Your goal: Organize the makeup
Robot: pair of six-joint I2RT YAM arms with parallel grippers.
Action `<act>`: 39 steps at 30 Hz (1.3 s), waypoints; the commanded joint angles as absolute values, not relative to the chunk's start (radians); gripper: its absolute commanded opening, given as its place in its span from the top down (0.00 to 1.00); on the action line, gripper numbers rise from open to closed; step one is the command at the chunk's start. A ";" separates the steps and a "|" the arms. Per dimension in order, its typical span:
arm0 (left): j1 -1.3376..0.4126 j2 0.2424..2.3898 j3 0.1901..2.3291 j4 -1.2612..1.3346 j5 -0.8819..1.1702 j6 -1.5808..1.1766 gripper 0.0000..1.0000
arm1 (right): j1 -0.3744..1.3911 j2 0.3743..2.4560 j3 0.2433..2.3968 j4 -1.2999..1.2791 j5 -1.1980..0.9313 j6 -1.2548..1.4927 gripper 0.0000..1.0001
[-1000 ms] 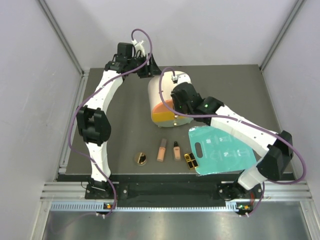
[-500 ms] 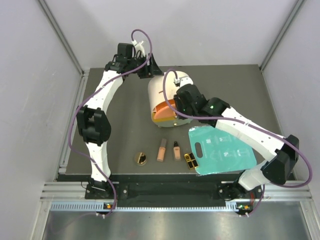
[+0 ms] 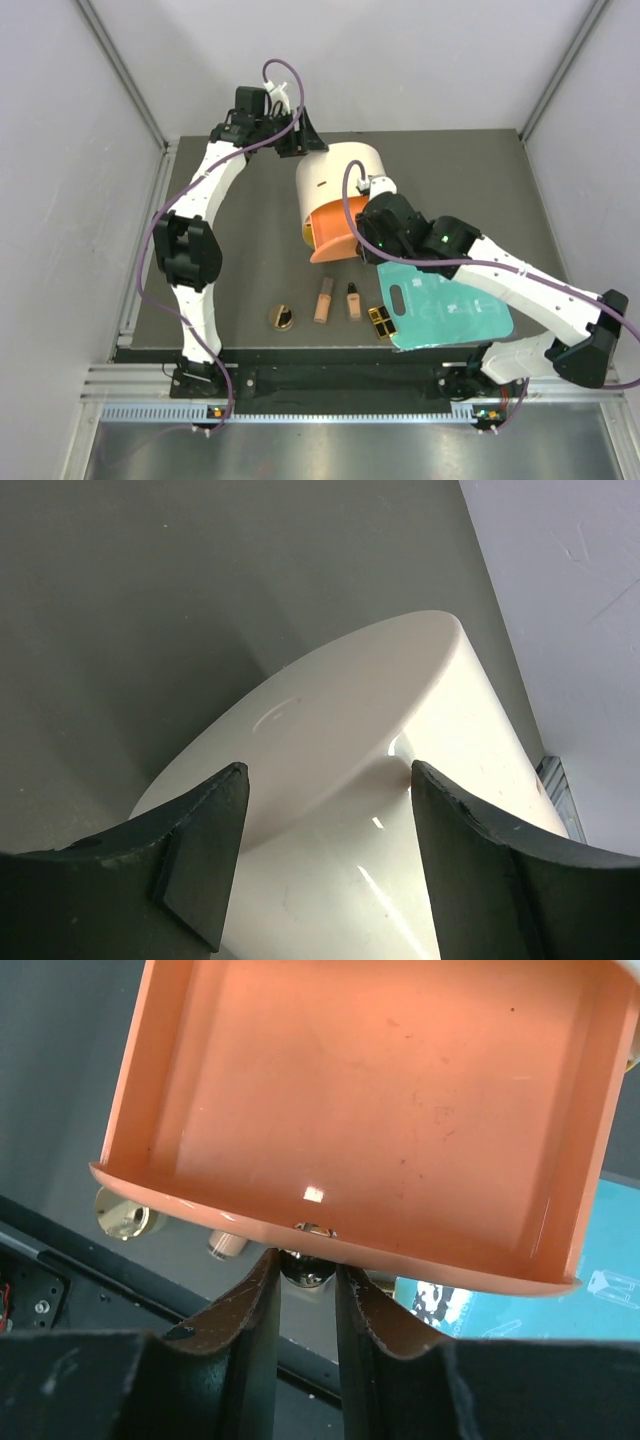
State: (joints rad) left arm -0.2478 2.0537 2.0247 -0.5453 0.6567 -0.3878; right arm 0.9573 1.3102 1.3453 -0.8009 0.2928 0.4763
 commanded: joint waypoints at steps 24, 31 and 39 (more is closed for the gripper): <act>-0.256 2.039 1.965 -0.592 0.603 -0.336 0.28 | 0.994 1.235 1.276 -0.779 0.345 0.531 0.39; -0.256 2.028 1.956 -0.580 0.597 -0.344 0.27 | 0.996 1.164 1.235 -0.813 0.327 0.537 0.30; -0.256 2.020 1.956 -0.575 0.584 -0.348 0.25 | 1.005 1.000 1.088 -0.854 0.281 0.531 0.28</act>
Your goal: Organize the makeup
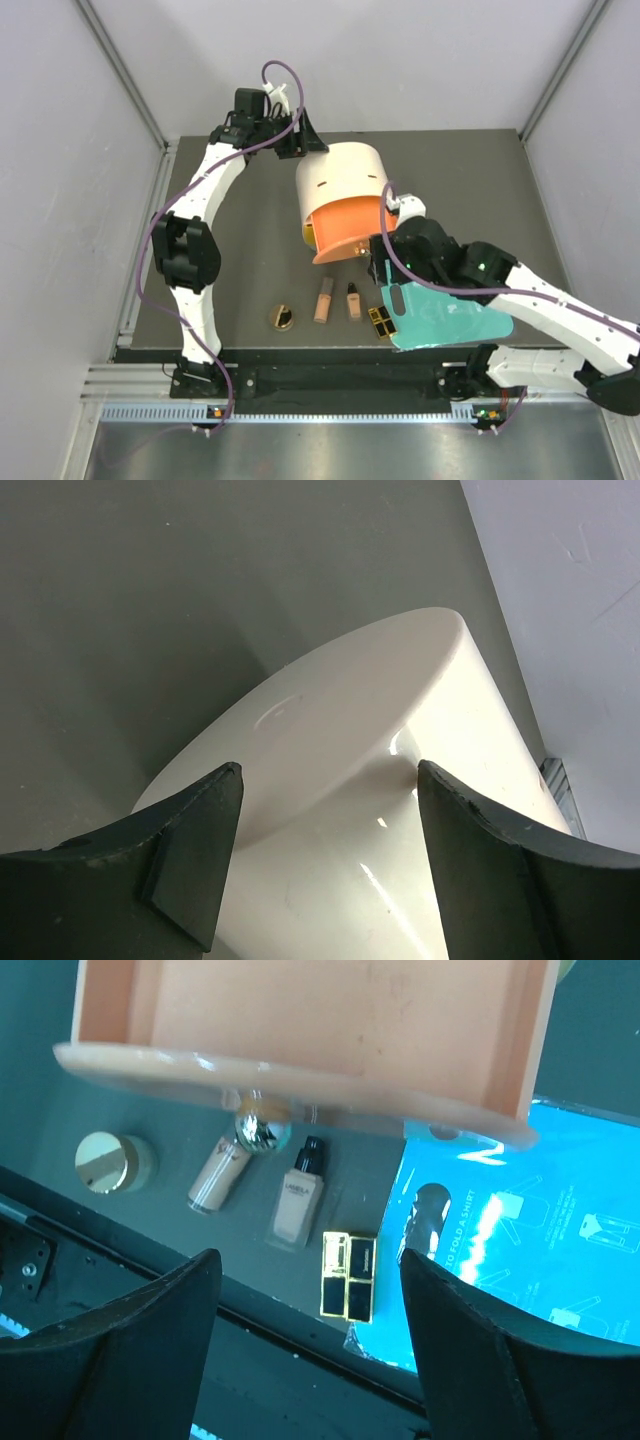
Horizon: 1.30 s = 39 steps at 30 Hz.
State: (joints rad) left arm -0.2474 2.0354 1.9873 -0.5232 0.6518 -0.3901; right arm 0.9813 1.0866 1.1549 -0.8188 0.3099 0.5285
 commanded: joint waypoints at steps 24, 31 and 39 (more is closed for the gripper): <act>-0.184 1.937 2.011 -0.474 0.477 -0.453 0.02 | 1.046 1.015 0.928 -0.707 0.199 0.469 0.27; -0.172 1.919 2.059 -0.548 0.453 -0.456 0.01 | 1.052 1.097 0.931 -0.611 0.163 0.451 0.27; -0.166 1.891 2.051 -0.581 0.431 -0.460 0.01 | 1.066 1.083 0.901 -0.583 0.158 0.463 0.26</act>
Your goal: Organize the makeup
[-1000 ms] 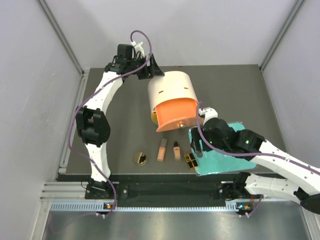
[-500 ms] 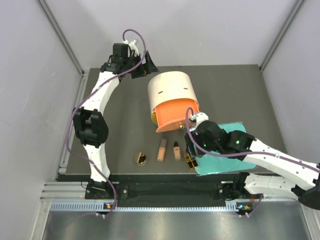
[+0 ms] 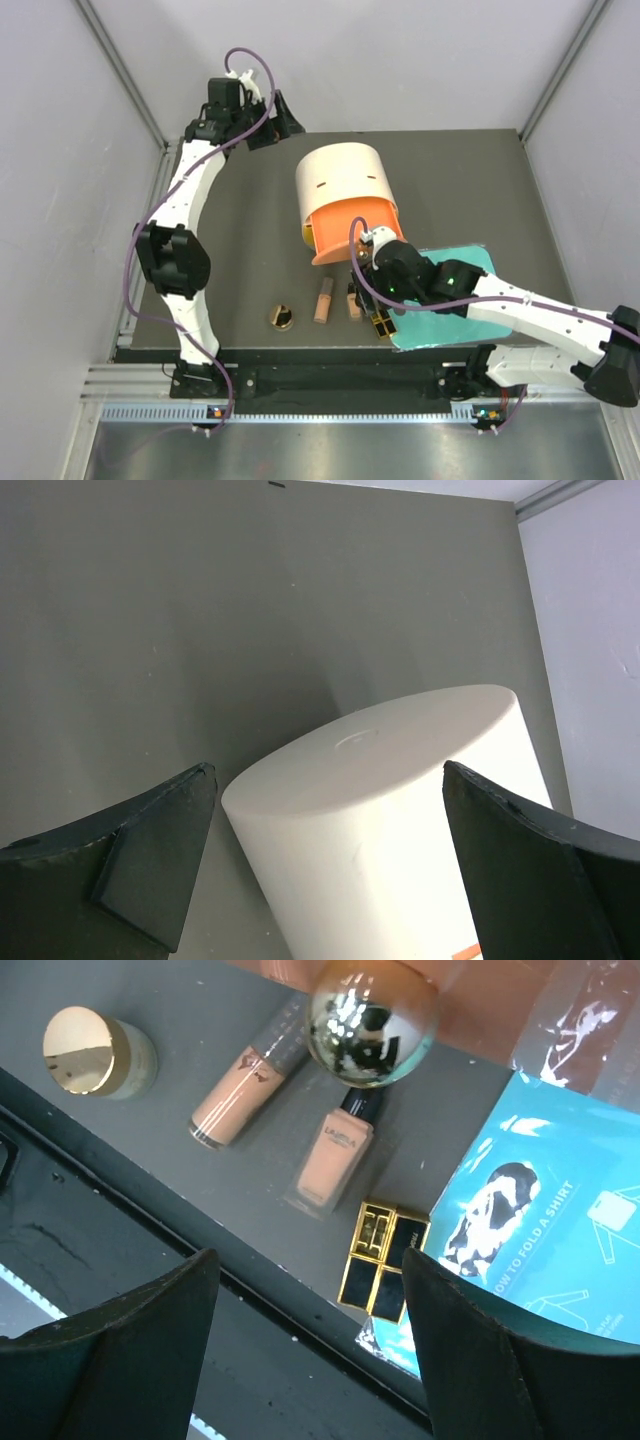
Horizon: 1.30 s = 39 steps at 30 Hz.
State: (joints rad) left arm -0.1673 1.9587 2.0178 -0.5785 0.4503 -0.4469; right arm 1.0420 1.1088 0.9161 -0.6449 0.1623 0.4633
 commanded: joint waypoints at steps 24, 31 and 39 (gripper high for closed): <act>-0.167 1.769 2.043 -0.816 0.463 -0.445 0.01 | 1.308 1.063 0.623 -0.299 0.566 0.676 0.34; -0.167 1.741 2.042 -0.882 0.459 -0.397 0.01 | 1.310 1.219 0.656 -0.177 0.555 0.680 0.41; -0.167 1.715 1.983 -0.862 0.488 -0.405 0.01 | 1.313 1.406 0.744 -0.129 0.555 0.661 0.42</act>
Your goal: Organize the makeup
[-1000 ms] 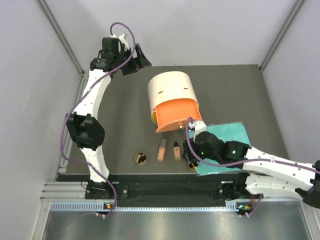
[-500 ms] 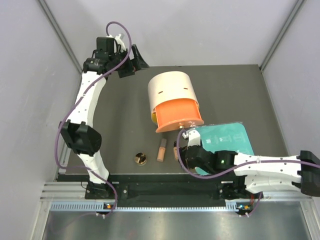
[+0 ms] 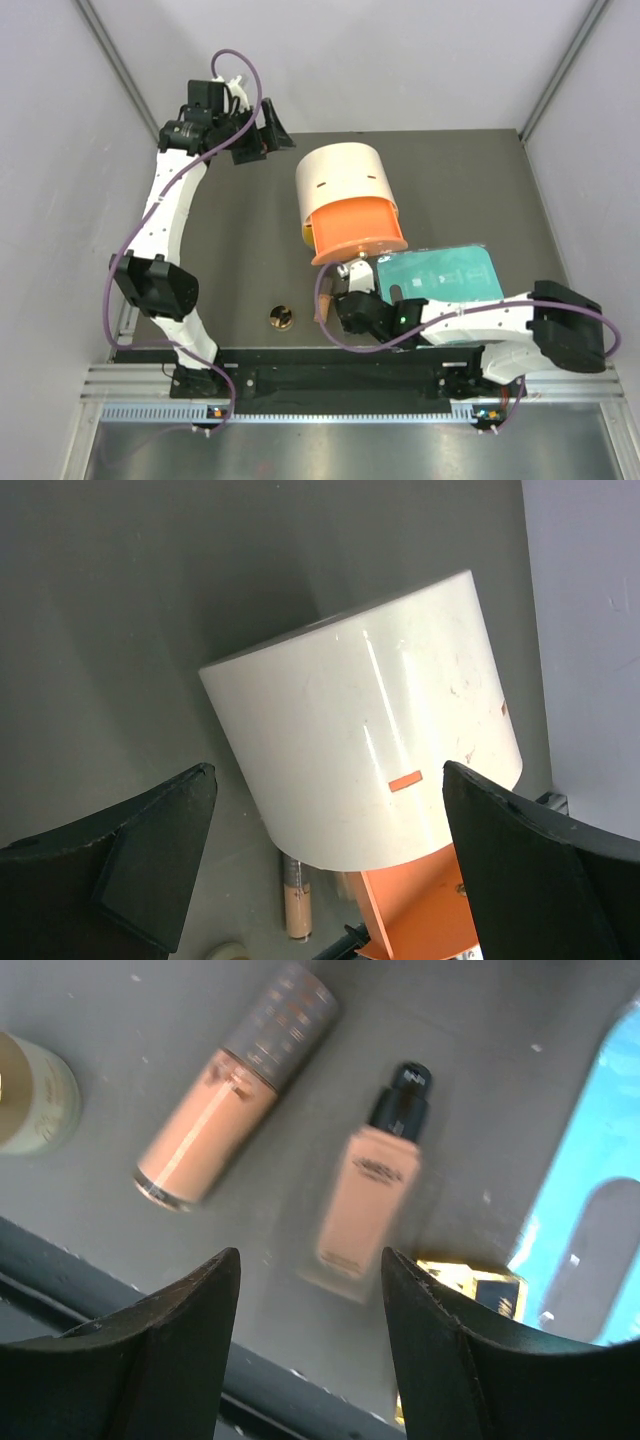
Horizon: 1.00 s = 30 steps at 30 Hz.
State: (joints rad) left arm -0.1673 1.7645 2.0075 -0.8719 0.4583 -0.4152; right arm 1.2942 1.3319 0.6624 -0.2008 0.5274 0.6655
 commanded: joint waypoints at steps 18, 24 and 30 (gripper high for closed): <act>-0.167 1.697 1.971 -0.854 0.500 -0.403 0.01 | 1.338 1.506 0.842 -0.367 0.725 0.741 0.44; -0.167 1.692 1.962 -0.853 0.495 -0.405 0.01 | 1.339 1.551 0.833 -0.367 0.721 0.776 0.44; -0.167 1.687 1.965 -0.864 0.488 -0.397 0.01 | 1.342 1.588 0.819 -0.302 0.683 0.752 0.45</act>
State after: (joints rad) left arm -0.1673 1.7409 1.9678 -0.8764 0.4820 -0.4149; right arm 1.3231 1.5612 0.8070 -0.3485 0.6907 0.7555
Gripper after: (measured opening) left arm 0.991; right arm 0.551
